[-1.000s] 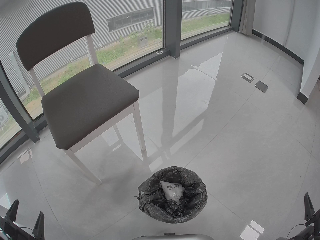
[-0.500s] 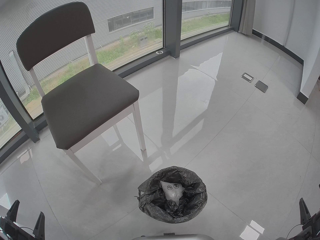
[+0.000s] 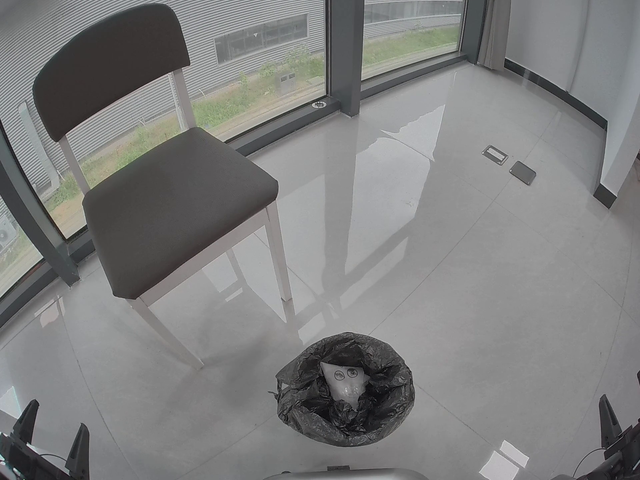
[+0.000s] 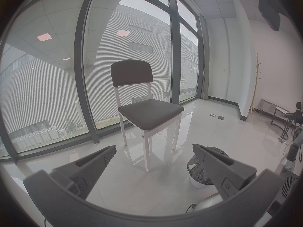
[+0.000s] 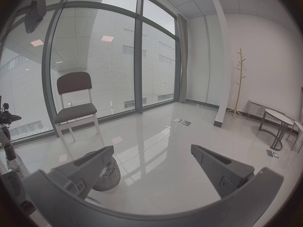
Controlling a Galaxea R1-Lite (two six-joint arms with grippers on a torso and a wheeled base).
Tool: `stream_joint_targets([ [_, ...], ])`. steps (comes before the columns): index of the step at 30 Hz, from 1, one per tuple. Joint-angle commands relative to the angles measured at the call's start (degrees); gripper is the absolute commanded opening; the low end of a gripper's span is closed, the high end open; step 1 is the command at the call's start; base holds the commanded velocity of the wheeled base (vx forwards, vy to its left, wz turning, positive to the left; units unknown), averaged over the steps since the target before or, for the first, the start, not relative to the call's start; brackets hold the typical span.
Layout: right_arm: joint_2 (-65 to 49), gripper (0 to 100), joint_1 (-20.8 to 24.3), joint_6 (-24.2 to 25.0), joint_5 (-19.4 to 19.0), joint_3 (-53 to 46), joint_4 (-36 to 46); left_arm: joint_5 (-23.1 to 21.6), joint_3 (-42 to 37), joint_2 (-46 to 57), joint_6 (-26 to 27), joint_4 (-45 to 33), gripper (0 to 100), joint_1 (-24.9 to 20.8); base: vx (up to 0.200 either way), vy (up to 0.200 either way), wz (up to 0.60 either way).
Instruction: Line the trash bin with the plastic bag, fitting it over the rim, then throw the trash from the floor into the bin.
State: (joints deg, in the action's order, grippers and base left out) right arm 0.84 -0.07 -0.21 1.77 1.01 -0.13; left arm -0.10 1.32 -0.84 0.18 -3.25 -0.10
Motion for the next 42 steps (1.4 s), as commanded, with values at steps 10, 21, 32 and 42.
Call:
stream_joint_targets([
  [10, -0.67, 100, -0.01, 0.03, -0.01, -1.01, -0.04, 0.01, 0.00, 0.67, -0.01, 0.00, 100, 0.01, 0.000, 0.000, 0.00],
  [21, -0.67, 100, -0.01, 0.03, -0.01, -1.01, -0.04, 0.01, 0.00, 0.67, -0.01, 0.00, 100, 0.01, 0.000, 0.000, 0.00],
  [32, -0.67, 100, -0.01, 0.03, -0.01, -1.01, -0.04, 0.01, 0.00, 0.75, -0.01, 0.00, 100, 0.01, 0.000, 0.000, 0.00],
  [42, -0.67, 100, -0.01, 0.03, -0.01, -1.01, -0.04, 0.01, 0.00, 0.75, -0.01, 0.00, 100, 0.01, 0.000, 0.000, 0.00],
])
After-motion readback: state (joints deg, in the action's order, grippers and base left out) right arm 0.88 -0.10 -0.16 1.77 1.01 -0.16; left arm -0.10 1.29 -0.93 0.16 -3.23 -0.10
